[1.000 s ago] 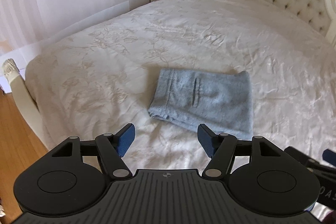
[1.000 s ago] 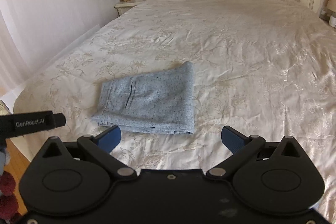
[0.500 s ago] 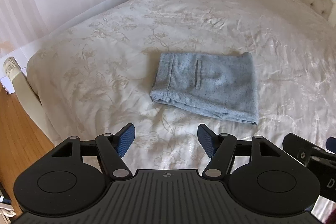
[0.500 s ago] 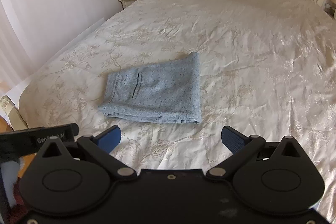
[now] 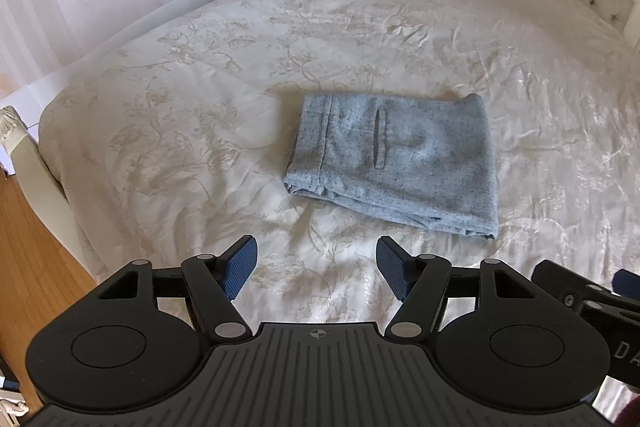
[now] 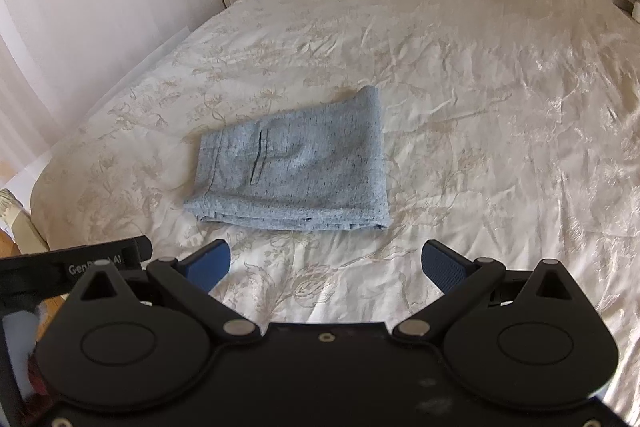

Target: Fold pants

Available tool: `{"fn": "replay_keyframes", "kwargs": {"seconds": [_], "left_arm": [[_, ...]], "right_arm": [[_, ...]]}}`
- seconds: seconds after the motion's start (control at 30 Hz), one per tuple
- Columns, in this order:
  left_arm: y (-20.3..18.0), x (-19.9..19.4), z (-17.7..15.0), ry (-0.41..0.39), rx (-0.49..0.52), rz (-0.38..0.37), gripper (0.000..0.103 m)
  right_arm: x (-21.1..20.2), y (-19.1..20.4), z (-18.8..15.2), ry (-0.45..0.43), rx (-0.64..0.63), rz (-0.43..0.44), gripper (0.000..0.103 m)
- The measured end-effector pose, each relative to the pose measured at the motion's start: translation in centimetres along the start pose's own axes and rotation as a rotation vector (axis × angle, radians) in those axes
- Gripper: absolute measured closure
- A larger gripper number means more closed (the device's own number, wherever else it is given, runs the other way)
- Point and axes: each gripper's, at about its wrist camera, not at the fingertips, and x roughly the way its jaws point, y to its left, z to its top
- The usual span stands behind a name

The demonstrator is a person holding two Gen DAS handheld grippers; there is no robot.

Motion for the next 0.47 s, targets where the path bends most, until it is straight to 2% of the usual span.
{"fn": "replay_keyframes", "kwargs": {"seconds": [0.27, 0.47], "left_arm": [[0.2, 1.4, 1.0, 0.006, 0.044, 0.044, 0.03], [0.5, 2.9, 2.0, 0.021, 0.073, 0.017, 0.03]], "right_arm": [[1.7, 0.7, 0.5, 0.029, 0.021, -0.009, 0.0], [3.1, 1.2, 0.8, 0.051, 0.045, -0.025, 0.0]]}}
